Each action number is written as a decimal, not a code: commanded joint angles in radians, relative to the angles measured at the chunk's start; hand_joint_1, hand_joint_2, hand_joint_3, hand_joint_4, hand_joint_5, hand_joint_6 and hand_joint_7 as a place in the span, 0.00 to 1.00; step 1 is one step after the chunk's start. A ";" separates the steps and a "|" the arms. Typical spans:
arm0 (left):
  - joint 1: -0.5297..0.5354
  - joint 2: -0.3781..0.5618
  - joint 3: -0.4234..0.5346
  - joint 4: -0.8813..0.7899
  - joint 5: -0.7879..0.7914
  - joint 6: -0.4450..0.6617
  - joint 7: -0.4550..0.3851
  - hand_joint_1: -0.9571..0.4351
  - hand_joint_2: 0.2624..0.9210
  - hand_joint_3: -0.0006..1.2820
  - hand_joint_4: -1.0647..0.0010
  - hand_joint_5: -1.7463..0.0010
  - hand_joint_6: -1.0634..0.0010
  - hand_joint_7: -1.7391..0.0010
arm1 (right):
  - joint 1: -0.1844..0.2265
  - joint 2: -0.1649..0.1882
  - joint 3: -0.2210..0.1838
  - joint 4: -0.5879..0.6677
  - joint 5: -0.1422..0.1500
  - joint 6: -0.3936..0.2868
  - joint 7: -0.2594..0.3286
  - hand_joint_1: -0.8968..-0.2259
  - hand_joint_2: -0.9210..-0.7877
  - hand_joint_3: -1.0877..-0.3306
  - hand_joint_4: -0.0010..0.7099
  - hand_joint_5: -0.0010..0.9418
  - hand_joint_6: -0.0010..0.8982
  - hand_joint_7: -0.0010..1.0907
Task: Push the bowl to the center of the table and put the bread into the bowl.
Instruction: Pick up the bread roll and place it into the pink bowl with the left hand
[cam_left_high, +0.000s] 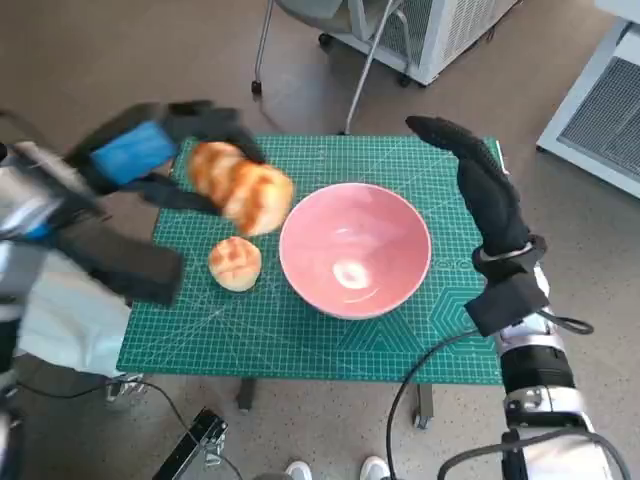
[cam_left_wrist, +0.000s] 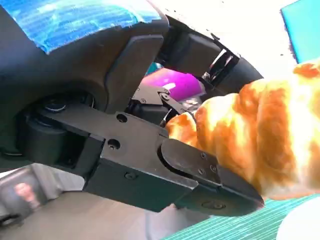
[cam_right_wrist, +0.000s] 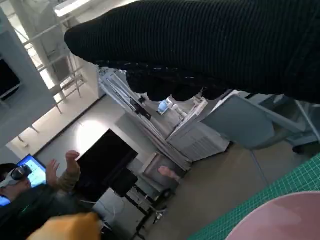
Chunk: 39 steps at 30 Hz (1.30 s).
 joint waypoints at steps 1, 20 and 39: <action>-0.090 -0.063 -0.077 0.152 0.072 -0.039 0.072 0.69 1.00 0.05 0.40 0.37 0.34 0.31 | 0.023 0.001 0.001 0.000 -0.007 0.022 -0.006 0.37 0.00 0.52 0.40 0.00 0.00 0.59; -0.296 -0.315 -0.396 0.623 0.362 -0.005 0.429 0.76 0.85 0.23 0.41 0.31 0.41 0.16 | 0.042 -0.003 0.000 -0.040 -0.009 0.037 -0.015 0.36 0.00 0.52 0.40 0.00 0.00 0.58; -0.289 -0.387 -0.506 0.752 0.338 0.005 0.243 0.60 0.96 0.04 0.86 0.96 0.74 0.83 | 0.068 -0.018 -0.007 -0.081 -0.004 0.047 -0.014 0.37 0.00 0.51 0.40 0.00 0.00 0.56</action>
